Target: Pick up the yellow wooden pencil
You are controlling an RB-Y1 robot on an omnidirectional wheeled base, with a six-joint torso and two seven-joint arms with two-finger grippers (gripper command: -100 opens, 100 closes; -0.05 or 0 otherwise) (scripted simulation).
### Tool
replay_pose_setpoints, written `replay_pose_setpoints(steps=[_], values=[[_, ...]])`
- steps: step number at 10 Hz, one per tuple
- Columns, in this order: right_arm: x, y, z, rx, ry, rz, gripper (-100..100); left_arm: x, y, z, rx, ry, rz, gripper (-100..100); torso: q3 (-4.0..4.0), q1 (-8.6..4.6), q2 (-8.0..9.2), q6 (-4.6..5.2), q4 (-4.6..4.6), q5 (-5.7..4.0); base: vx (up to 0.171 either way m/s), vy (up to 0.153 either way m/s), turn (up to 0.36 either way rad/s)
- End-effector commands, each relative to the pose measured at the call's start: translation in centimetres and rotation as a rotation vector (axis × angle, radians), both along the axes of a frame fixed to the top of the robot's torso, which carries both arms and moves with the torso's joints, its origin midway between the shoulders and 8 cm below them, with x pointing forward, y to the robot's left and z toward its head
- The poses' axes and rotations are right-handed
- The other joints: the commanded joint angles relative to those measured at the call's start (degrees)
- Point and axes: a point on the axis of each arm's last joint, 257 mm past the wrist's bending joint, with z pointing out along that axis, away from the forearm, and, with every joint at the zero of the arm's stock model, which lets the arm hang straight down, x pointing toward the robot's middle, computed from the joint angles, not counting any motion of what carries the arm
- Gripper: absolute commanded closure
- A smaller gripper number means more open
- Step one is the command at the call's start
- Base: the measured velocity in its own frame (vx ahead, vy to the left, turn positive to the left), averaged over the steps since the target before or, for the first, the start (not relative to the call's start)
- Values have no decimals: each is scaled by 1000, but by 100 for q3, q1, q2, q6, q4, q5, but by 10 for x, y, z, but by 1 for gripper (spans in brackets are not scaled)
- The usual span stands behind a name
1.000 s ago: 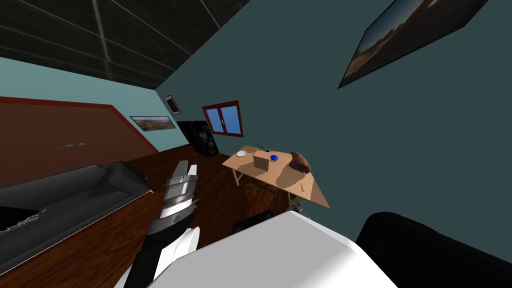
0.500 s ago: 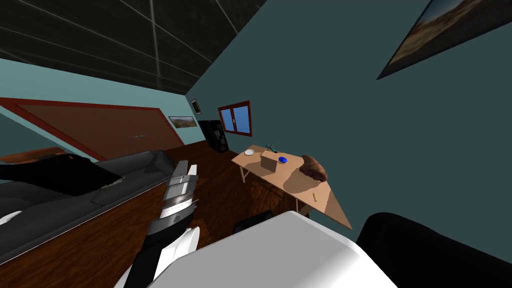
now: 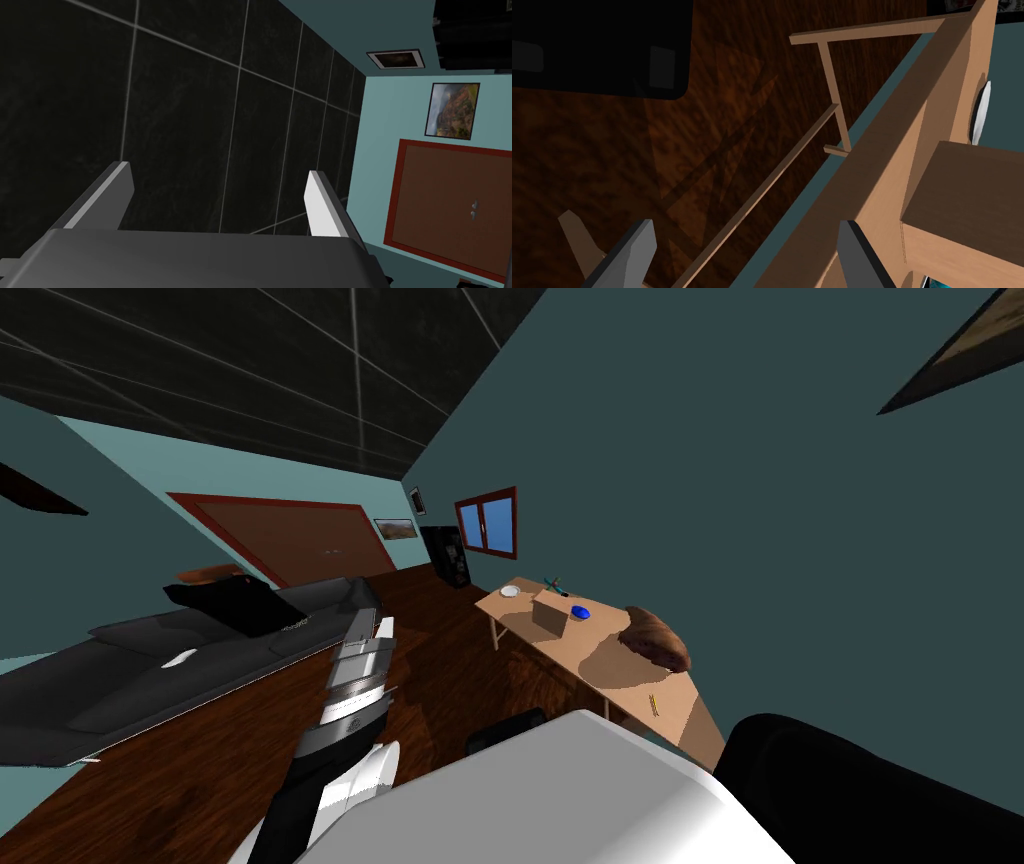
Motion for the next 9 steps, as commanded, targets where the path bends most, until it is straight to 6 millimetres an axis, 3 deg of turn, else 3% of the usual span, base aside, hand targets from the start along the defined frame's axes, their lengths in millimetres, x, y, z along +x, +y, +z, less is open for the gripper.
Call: replay_pose_setpoints(steps=[1, 2, 3, 4, 6, 8, 9], values=[[-20, -6, -10, -5, 50, -1, -100, 0, 0, 0, 0, 0, 0, 0, 0, 0, 0, 0, 0, 0, 0, -23, 185], [-31, -11, -14, -10, 74, -11, -100, 0, 0, 0, 0, 0, 0, 0, 1, -3, 2, 8, 0, -3, 0, -12, -34], [-53, -16, -19, -16, 130, 11, -100, 0, 0, 0, 0, 0, 0, 0, 2, 3, 5, 10, 0, -1, 4, -11, 385], [-49, -15, -17, -14, 120, 14, -100, 0, 0, 0, 0, 0, 0, 0, 1, 1, 2, 0, 1, 0, 6, -28, 251], [-68, -22, -24, -23, 161, -3, -100, 0, 0, 0, 0, 0, 0, 0, 1, 0, 2, 10, 0, -3, 2, -8, -43], [-123, -42, -31, -42, 294, 17, -100, 0, 0, 0, 0, 0, 0, 0, 1, 1, 1, 0, 1, 0, 7, -33, 409], [-133, -44, -33, -47, 315, 16, -100, 0, 0, 0, 0, 0, 0, 0, 0, -14, -1, 3, 0, -2, 9, -65, 290]])
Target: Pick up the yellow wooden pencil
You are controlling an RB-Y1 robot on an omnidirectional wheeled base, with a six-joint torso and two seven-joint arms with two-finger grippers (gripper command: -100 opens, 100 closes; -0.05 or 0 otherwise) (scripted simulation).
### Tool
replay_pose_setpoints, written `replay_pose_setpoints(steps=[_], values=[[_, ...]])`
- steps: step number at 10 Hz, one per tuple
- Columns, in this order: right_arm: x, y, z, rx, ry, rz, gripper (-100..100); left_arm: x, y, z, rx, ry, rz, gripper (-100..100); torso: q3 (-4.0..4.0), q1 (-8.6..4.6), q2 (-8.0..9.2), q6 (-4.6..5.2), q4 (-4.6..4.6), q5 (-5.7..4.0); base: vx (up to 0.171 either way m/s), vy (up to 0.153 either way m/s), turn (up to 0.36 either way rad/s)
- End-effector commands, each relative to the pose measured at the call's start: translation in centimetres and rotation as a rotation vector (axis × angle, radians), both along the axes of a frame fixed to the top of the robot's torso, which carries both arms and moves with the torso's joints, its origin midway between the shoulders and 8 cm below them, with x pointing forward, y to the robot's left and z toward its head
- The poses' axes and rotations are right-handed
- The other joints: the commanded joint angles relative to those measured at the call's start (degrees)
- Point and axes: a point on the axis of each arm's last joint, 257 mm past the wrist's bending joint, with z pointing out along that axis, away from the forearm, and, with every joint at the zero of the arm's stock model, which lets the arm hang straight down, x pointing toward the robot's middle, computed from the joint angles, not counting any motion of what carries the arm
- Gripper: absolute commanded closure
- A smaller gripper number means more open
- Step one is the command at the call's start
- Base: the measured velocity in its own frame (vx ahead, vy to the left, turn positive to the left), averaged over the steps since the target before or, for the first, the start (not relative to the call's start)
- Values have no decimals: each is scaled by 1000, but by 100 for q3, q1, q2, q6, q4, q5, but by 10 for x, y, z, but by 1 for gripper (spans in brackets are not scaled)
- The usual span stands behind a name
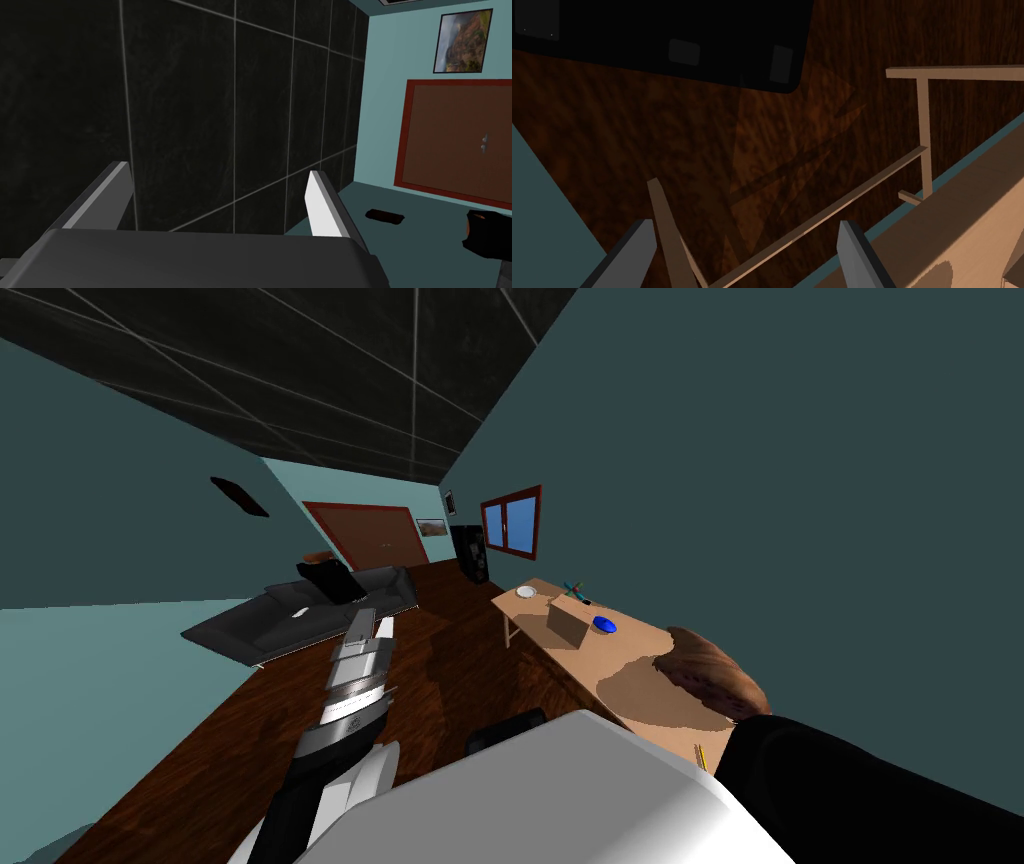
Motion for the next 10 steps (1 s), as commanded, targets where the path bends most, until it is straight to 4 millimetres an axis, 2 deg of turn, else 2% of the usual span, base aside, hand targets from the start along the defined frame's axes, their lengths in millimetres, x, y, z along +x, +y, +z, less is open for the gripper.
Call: replay_pose_setpoints(steps=[1, 2, 3, 6, 7, 8, 9, 10], values=[[-9, -4, -5, -4, 21, -2, -100, 0, 0, 0, 0, 0, 0, 0, 0, 0, 0, 0, 0, 0, 1, -36, 42], [-15, -7, -6, -8, 35, -7, -100, 0, 0, 0, 0, 0, 0, 0, 1, 9, 1, 4, 1, 0, -2, -3, -38], [-38, -16, -6, -16, 91, 7, -100, 0, 0, 0, 0, 0, 0, 0, 2, 21, 3, 5, 1, 3, -1, -16, 332], [-78, -31, -6, -35, 182, 4, -100, 0, 0, 0, 0, 0, 0, 0, -1, 3, -2, -3, 0, 1, 8, -51, 249], [-100, -41, -3, -47, 239, 12, -100, 0, 0, 0, 0, 0, 0, 0, -1, 0, -3, 3, 0, -1, 1, -81, 275], [-102, -42, -3, -48, 242, 10, -100, 0, 0, 0, 0, 0, 0, 0, -1, -8, -1, -2, 0, -1, -1, -77, 164], [-120, -52, 0, -59, 292, 18, -100, 0, 0, 0, 0, 0, 0, 0, 0, -6, -1, 3, 1, -4, -11, -66, 277], [-127, -54, 0, -63, 305, 11, -100, 0, 0, 0, 0, 0, 0, 0, 1, -4, 1, -2, 1, -1, -1, -62, 213]])
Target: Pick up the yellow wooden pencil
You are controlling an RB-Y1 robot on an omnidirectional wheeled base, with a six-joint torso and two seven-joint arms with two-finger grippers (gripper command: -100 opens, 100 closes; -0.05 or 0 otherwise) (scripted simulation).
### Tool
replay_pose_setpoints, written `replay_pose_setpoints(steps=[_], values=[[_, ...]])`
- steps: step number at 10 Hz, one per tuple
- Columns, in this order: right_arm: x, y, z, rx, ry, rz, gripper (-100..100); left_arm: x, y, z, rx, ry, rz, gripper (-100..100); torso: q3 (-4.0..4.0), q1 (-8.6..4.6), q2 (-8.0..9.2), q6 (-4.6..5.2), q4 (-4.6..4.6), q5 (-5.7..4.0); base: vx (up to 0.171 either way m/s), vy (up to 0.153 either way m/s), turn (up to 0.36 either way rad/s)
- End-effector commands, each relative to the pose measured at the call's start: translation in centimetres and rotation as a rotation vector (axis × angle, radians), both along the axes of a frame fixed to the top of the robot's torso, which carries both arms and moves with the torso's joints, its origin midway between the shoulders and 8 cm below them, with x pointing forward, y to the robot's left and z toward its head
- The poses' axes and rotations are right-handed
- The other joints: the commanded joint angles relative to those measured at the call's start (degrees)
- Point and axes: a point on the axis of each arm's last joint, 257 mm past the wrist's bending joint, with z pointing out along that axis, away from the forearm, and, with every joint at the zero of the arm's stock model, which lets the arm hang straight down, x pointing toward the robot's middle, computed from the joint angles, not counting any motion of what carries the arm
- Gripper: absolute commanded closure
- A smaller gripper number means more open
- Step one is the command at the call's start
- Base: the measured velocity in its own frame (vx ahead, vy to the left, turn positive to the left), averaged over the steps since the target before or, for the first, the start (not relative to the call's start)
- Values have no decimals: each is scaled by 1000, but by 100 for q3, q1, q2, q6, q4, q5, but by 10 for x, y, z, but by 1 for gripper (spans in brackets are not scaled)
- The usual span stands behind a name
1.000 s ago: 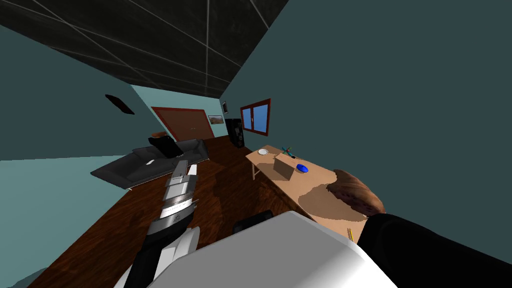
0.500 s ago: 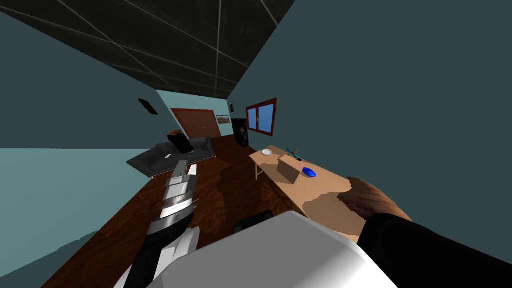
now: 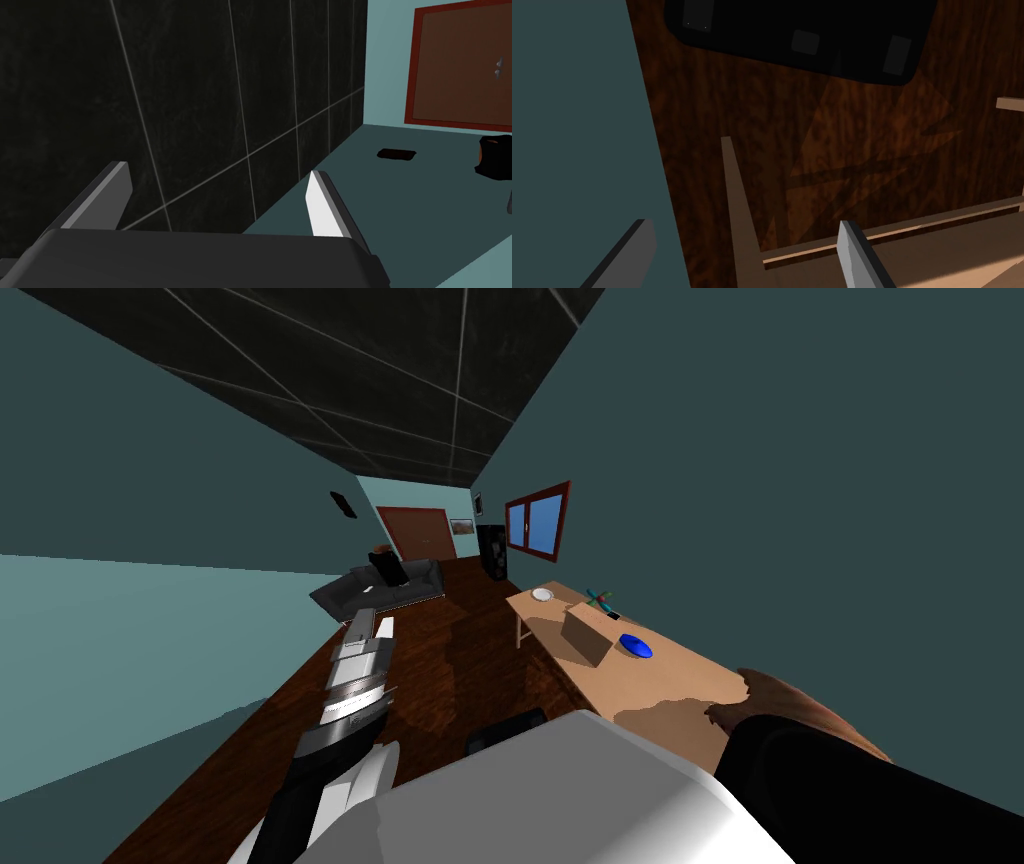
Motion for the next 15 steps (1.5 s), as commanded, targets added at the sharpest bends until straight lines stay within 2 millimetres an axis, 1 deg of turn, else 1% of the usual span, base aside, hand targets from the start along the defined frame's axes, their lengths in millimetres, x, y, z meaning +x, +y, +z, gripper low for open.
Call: replay_pose_setpoints(steps=[1, 4, 5, 6, 8, 9, 11, 12, 13, 14, 15], values=[[-6, -4, 0, -4, 14, -4, -100, 0, 0, 0, 0, 0, 0, 0, 0, 0, 0, 0, 0, 0, 10, -35, 1], [-33, -23, 6, -26, 93, 8, -100, 0, 0, 0, 0, 0, 0, 0, -3, -3, -4, 1, -1, -1, 5, -75, 242], [-35, -24, 6, -28, 97, 6, -100, 0, 0, 0, 0, 0, 0, 0, -4, -9, -6, -5, -1, -1, -1, -89, 124], [-47, -33, 9, -42, 133, 7, -100, 0, 0, 0, 0, 0, 0, 0, -3, -9, -5, 3, -1, -3, -7, -92, 231], [-49, -34, 10, -43, 136, 6, -100, 0, 0, 0, 0, 0, 0, 0, -2, -8, -3, 3, -1, -3, -5, -64, 43], [-54, -42, 11, -54, 159, 9, -100, 0, 0, 0, 0, 0, 0, 0, -2, 7, -3, 5, -1, -1, 6, -63, 135], [-56, -53, 12, -71, 182, 14, -100, 0, 0, 0, 0, 0, 0, 0, -3, -21, -5, -4, -1, -4, -10, -143, 291], [-55, -57, 11, -76, 186, 16, -100, 0, 0, 0, 0, 0, 0, 0, -3, -34, -5, -2, -1, -8, -4, -159, 210], [-56, -55, 11, -71, 182, 17, -100, 0, 0, 0, 0, 0, 0, 0, -4, -37, -8, -1, -1, -9, -2, -74, 49], [-56, -56, 11, -73, 183, 16, 0, 0, 0, 0, 0, 0, 0, 0, -5, -8, -9, 6, -1, -6, 0, -15, -4], [-71, -33, 6, -57, 185, -8, -100, 0, 0, 0, 0, 0, 0, 0, -5, 15, -9, 6, -2, 1, 55, -96, -53]])
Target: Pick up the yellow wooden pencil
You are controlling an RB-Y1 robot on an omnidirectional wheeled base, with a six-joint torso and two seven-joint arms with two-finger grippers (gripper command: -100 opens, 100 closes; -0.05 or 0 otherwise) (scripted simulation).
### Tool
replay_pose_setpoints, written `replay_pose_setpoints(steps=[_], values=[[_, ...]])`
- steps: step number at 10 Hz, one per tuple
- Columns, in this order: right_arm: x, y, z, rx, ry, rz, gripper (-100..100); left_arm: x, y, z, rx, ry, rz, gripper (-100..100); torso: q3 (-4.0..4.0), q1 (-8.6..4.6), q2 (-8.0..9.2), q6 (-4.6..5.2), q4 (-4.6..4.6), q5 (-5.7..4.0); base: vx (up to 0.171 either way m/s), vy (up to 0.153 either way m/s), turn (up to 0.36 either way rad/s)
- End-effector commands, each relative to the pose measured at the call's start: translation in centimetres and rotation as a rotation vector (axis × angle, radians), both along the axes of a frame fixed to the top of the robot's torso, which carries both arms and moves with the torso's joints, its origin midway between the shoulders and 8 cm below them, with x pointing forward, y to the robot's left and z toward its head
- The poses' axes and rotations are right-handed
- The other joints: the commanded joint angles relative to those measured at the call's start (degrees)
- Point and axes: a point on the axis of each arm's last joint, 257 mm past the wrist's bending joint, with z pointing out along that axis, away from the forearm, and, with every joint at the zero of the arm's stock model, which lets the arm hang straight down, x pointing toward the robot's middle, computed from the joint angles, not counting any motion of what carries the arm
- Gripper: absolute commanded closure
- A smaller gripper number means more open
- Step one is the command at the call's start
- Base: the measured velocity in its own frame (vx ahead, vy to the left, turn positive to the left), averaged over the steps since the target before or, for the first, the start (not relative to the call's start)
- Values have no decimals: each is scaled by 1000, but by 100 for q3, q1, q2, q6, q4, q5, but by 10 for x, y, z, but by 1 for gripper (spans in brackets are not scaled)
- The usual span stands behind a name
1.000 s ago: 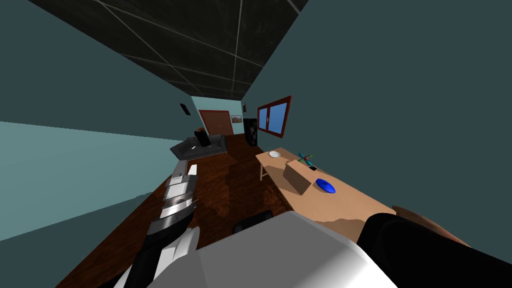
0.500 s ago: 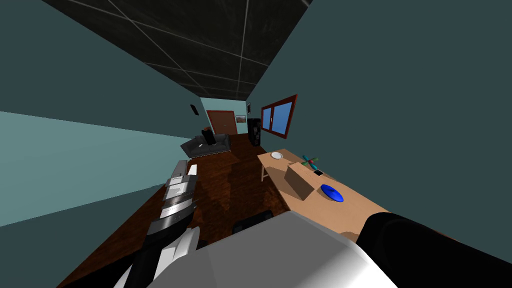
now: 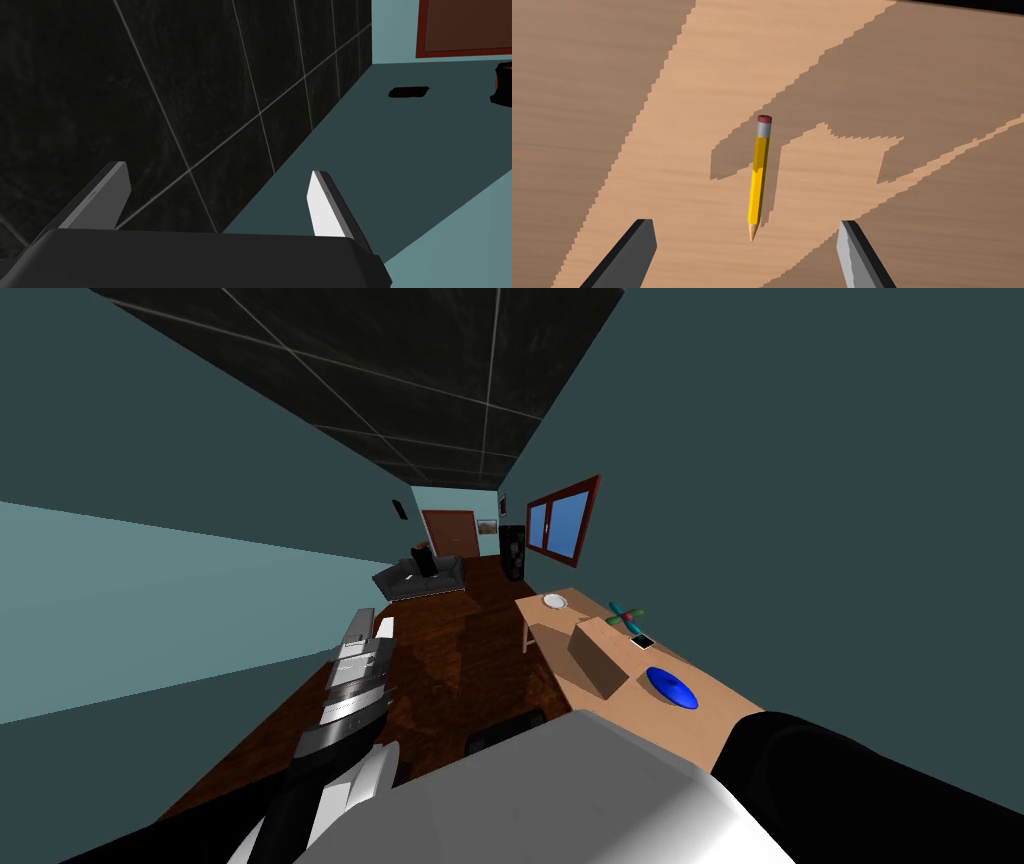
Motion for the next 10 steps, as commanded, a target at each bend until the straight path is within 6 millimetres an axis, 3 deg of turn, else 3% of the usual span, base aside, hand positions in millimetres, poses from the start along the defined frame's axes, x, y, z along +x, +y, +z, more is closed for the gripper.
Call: replay_pose_setpoints(steps=[1, 2, 3, 5, 6, 8, 9, 10], values=[[-2, 10, -4, 3, -11, 18, -100, 0, 0, 0, 0, 0, 0, 0, 0, 0, 0, 0, 0, 0, 69, -100, -29], [-19, 34, -8, 16, -2, -7, -100, 0, 0, 0, 0, 0, 0, 0, -5, -4, -8, -4, -2, -2, 100, -129, -44], [-10, 33, -10, 13, -24, -21, -100, 0, 0, 0, 0, 0, 0, 0, -11, -13, -18, -2, -4, -3, 82, -124, -24], [-15, 31, -8, 8, -20, 23, -100, 0, 0, 0, 0, 0, 0, 0, -3, 5, -3, -5, -1, 0, 13, -28, 6], [-31, 55, -12, 17, -11, -21, -100, 0, 0, 0, 0, 0, 0, 0, 5, 25, 10, -4, 2, 5, 41, -73, -45], [-29, 53, -12, 10, -25, 31, -100, 0, 0, 0, 0, 0, 0, 0, -3, -1, -3, -4, -1, 0, 44, -73, -17], [-44, 76, -15, 19, -17, 6, -100, 0, 0, 0, 0, 0, 0, 0, 0, 12, 1, -5, 0, 2, 68, -96, -57], [-44, 74, -15, 9, -23, 34, -100, 0, 0, 0, 0, 0, 0, 0, -5, -1, -8, -2, -2, -1, 70, -98, -23]])
